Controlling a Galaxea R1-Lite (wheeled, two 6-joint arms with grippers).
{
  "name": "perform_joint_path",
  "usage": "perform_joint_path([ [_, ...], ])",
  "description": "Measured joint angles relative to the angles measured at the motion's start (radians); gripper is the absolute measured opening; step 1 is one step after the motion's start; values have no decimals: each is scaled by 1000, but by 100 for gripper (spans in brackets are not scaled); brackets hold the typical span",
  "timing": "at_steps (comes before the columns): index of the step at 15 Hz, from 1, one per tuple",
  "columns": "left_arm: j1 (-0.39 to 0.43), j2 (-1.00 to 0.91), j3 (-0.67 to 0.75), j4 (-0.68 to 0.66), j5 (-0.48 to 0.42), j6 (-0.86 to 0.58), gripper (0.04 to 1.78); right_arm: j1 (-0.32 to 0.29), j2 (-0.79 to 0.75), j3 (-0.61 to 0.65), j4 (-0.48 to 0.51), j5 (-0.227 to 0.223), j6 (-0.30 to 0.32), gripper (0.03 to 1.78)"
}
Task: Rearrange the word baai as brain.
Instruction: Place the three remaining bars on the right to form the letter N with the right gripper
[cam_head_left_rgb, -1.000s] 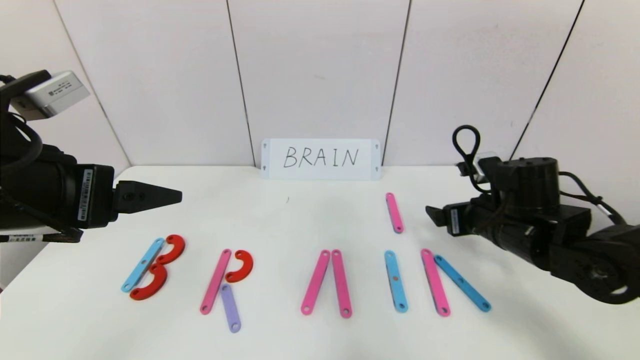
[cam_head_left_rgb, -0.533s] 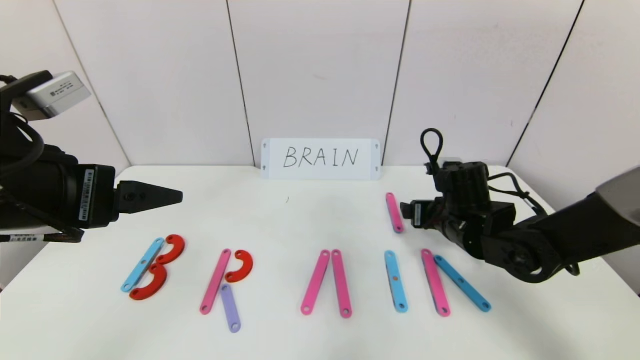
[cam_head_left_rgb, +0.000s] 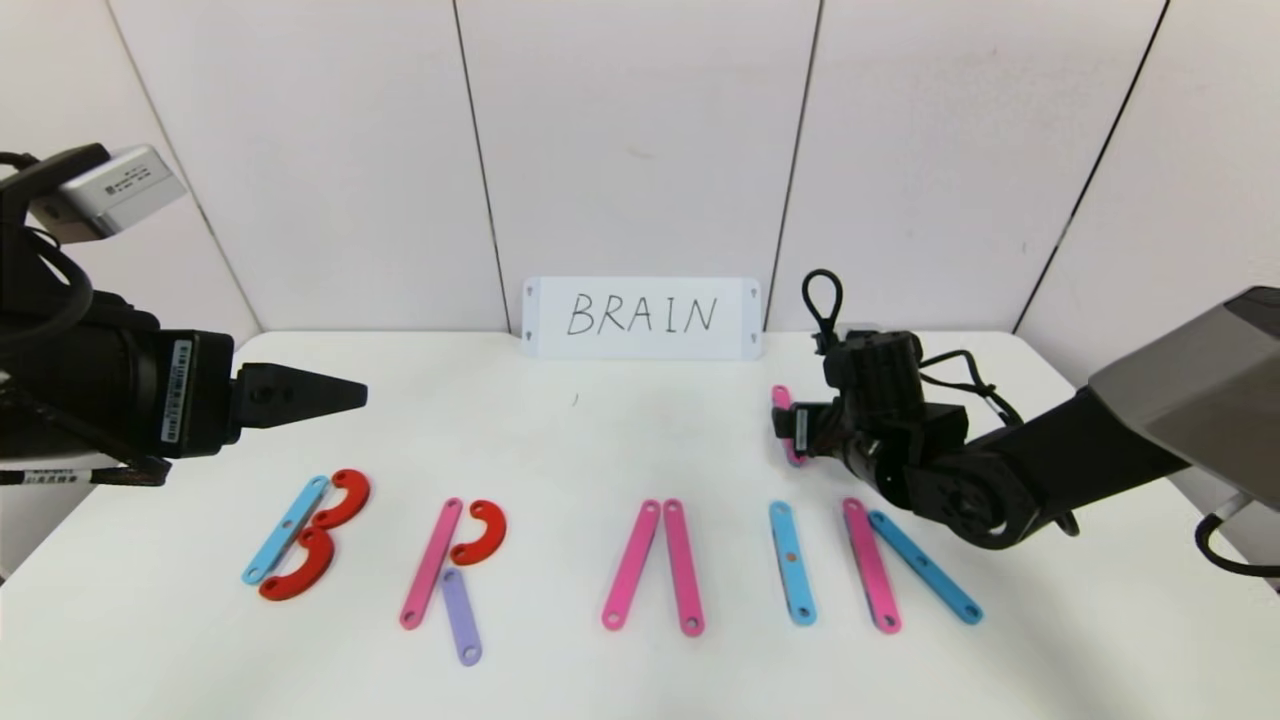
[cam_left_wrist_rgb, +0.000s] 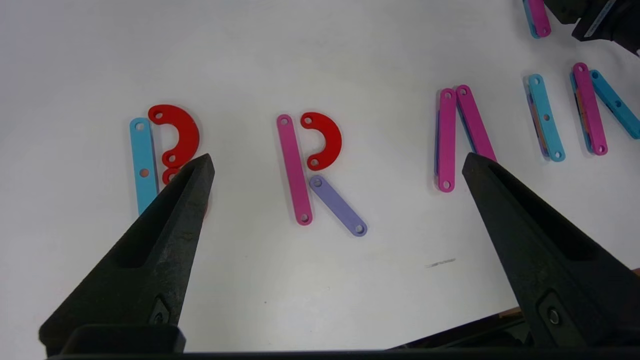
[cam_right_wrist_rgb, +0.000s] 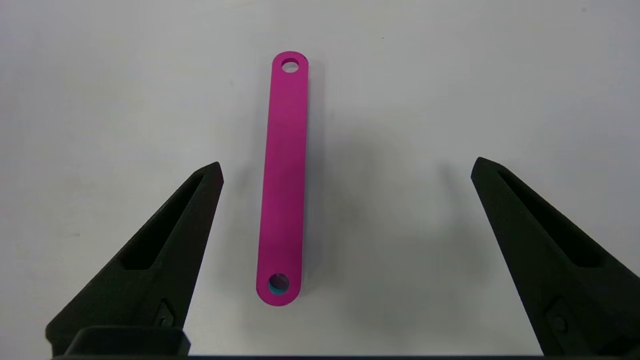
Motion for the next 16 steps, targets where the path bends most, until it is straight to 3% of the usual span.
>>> perform_joint_path([
  [12, 0, 7, -1, 0, 1, 0, 174, 30, 90, -64, 0, 0, 0, 173],
  [14, 0, 7, -1, 0, 1, 0, 174, 30, 99, -71, -1, 0, 0, 165],
  [16, 0, 8, -1, -1, 1, 0, 174, 29, 109, -76, -1, 0, 0, 146],
])
